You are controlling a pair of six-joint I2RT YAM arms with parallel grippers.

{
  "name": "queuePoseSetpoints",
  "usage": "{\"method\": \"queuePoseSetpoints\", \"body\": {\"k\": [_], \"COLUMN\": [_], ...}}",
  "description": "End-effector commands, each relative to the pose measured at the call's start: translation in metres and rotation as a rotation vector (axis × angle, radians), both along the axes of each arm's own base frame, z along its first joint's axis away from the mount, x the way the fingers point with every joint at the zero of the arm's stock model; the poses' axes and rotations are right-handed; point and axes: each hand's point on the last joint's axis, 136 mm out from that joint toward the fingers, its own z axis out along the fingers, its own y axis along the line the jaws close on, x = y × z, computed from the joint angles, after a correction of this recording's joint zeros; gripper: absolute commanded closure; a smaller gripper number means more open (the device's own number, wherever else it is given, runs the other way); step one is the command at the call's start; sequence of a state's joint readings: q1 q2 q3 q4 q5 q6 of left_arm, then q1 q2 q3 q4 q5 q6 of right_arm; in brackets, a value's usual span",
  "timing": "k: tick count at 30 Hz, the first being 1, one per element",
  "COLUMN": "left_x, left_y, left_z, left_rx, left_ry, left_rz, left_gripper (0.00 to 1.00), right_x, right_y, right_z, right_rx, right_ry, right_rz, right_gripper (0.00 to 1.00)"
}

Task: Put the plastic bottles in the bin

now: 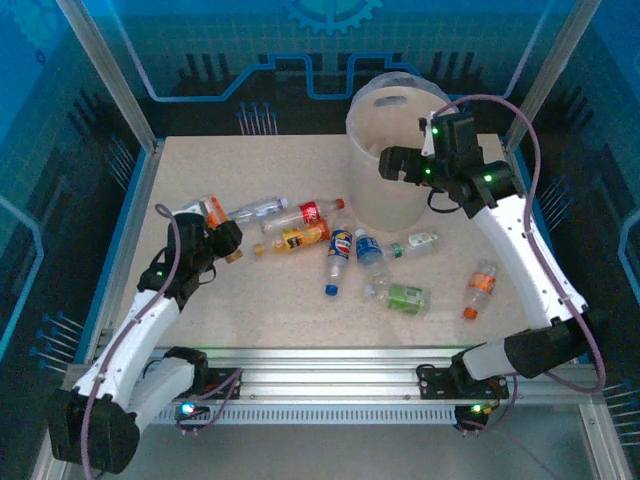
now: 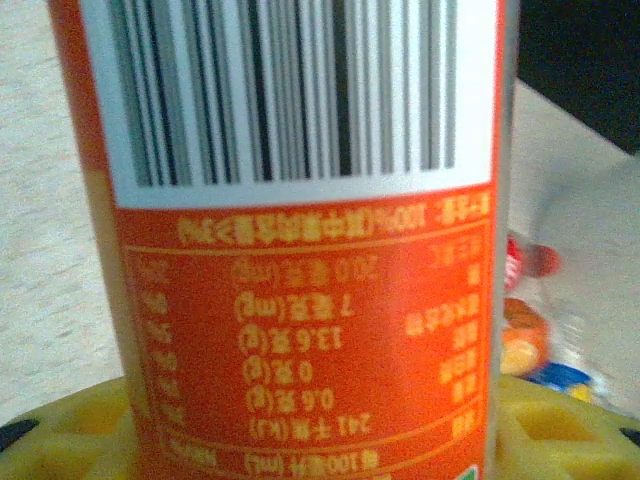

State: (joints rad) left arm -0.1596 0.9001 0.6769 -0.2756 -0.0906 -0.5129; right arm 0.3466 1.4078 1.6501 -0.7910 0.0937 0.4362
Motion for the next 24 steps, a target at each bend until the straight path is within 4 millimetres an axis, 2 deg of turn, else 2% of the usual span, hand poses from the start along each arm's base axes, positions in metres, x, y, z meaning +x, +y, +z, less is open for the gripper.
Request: {"method": "queuePoseSetpoints", "body": {"k": [1,6,14,18,24], "left_x": [0.009,0.008,0.006,0.000,-0.009], "left_y": [-0.042,-0.103,-0.170,-0.195,-0.214], "left_z": [0.048,0.086,0.114,0.130,0.138], "left_rx": [-0.021,-0.080,-0.192,-0.273,-0.270], "left_ry": [-0.174,-0.328,-0.429,-0.489,-0.523], "left_rz": [-0.198,-0.431,-0.684,-0.788,-0.871], "left_gripper": [0.57,0.57,0.57,0.57,0.56], "right_x": [-0.011,-0.019,-0.040,-0.043,-0.045], "right_y": [0.033,0.073,0.144,0.167,0.190], "right_z": [0.023,0.032,0.037,0.028,0.017], "right_rx": [0.099,0.222,0.313,0.319,0.319], "right_ry": [-0.065,-0.077,-0.061,-0.023,0.019], "right_rz": [0.166,0.373,0.673,0.742,0.798], "right_gripper": [0.00,0.00,0.00,0.01,0.05]}}
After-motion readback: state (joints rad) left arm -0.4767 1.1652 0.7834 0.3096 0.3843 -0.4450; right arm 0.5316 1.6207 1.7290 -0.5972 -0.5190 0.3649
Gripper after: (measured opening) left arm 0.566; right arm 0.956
